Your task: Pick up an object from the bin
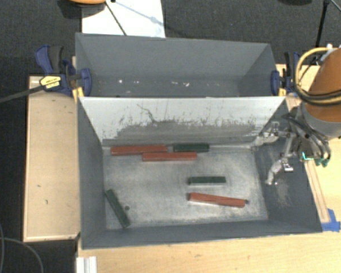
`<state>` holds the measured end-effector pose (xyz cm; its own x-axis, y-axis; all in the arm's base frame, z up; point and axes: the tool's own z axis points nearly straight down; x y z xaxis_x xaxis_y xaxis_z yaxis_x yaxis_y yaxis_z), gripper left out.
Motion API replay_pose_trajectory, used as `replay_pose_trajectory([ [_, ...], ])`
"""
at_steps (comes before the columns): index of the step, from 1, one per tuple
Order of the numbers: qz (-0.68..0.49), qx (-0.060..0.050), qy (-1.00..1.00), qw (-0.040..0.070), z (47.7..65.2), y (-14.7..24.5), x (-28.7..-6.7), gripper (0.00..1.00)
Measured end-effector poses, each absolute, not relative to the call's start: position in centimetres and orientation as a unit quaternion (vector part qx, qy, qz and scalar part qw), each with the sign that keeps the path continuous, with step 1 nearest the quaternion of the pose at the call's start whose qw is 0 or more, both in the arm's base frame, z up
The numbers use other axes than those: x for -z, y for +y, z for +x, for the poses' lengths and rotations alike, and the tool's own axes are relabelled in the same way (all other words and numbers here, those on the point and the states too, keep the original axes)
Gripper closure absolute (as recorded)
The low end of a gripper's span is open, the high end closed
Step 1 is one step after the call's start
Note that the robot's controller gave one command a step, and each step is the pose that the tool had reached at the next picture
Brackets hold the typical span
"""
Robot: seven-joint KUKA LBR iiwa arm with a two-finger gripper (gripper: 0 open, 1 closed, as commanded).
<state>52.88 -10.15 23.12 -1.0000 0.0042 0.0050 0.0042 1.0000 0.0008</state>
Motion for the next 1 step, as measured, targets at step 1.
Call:
replay_pose_trajectory([
  [1, -0.001, 0.000, -1.000, -0.002, 53.04, -10.11, -23.54, 0.00],
])
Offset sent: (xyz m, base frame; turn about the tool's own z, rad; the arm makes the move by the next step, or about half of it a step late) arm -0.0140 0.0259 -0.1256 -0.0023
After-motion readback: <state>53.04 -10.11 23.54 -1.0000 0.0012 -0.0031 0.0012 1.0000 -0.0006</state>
